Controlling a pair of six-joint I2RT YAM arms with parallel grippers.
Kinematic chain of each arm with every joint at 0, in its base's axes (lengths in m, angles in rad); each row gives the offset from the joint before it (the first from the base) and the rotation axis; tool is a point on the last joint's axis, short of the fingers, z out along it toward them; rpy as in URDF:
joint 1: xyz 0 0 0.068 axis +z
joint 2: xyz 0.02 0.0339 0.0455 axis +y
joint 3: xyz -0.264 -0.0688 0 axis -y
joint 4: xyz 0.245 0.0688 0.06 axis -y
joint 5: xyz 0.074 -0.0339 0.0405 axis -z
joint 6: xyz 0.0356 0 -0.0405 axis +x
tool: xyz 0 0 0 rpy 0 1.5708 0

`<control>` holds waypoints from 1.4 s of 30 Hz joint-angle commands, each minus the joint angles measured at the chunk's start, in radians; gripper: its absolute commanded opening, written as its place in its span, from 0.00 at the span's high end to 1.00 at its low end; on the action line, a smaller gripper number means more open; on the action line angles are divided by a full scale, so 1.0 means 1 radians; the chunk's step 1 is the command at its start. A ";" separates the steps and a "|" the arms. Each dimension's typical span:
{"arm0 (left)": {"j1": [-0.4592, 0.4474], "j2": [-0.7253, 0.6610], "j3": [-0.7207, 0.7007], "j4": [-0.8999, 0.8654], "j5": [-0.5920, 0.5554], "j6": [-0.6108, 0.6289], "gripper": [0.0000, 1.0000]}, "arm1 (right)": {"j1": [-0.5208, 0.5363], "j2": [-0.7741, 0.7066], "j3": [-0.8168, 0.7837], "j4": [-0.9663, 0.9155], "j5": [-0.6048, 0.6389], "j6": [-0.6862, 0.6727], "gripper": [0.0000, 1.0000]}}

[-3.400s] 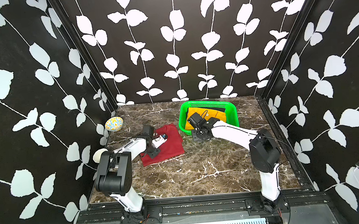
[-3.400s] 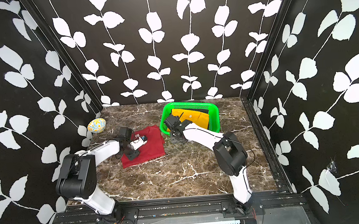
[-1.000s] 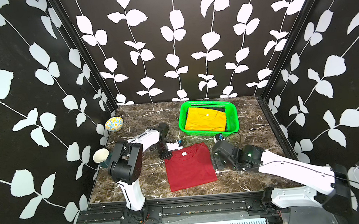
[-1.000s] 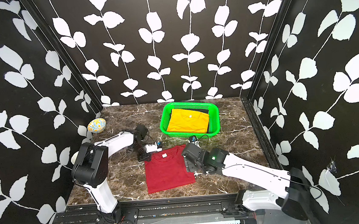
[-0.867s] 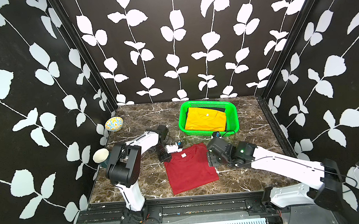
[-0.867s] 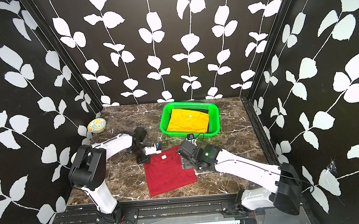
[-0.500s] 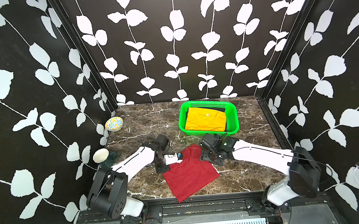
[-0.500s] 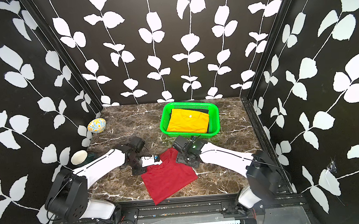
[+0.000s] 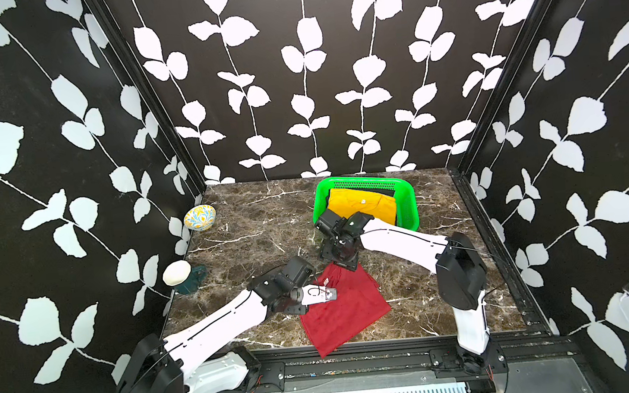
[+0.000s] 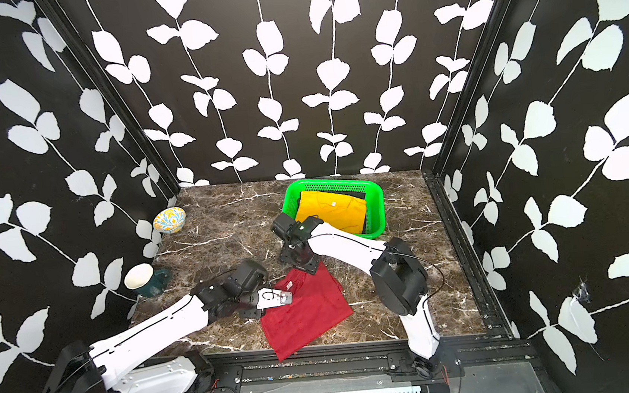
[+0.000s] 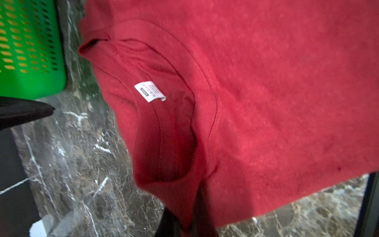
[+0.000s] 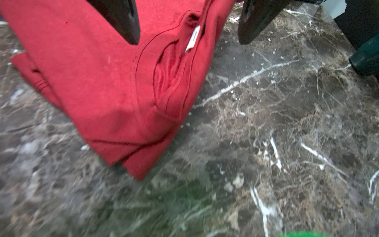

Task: Put the folded t-shirts into the basket
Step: Pick up the T-shirt from the center of the board.

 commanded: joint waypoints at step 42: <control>-0.122 -0.264 -0.008 -0.077 -0.133 0.121 1.00 | -0.065 -0.105 -0.156 -0.064 0.050 0.005 1.00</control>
